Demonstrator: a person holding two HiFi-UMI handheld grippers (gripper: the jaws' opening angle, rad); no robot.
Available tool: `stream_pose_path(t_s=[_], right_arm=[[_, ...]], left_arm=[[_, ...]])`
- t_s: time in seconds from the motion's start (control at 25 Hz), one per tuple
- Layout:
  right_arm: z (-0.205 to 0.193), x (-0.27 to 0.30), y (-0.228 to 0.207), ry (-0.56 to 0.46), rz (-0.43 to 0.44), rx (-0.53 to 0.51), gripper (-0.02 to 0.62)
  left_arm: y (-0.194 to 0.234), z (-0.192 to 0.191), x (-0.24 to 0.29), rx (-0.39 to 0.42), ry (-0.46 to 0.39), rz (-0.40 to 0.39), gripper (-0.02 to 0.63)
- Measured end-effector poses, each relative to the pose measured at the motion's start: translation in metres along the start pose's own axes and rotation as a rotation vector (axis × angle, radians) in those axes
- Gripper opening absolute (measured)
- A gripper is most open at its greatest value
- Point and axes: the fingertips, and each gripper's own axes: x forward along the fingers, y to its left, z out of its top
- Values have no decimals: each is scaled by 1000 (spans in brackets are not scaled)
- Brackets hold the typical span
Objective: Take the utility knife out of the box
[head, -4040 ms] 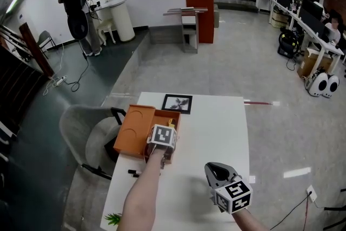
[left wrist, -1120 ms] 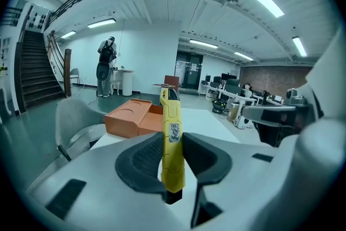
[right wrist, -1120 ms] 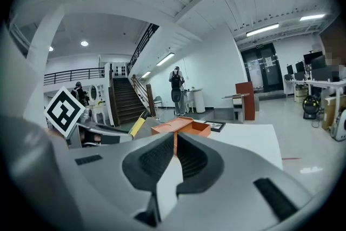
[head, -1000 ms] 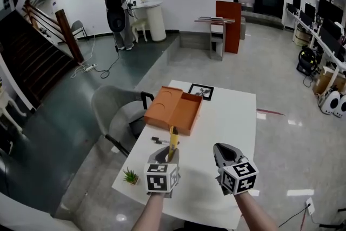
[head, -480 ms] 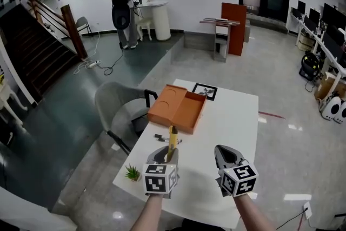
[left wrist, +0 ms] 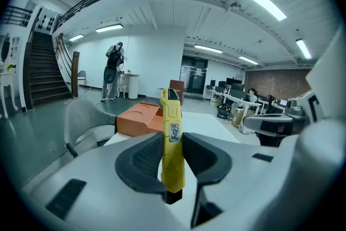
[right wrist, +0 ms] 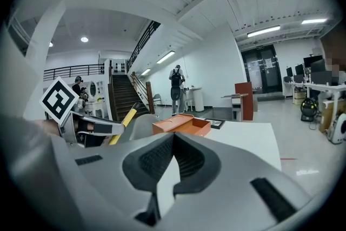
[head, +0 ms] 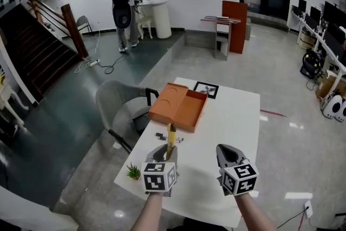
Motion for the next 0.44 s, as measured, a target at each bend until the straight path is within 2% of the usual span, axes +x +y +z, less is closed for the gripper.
stream_pose_path(t_s=[0.44], right_arm=[[1,1,-5,3,-13,10,0]], left_arm=[[-10,-4,6,-7,19,-23,109]])
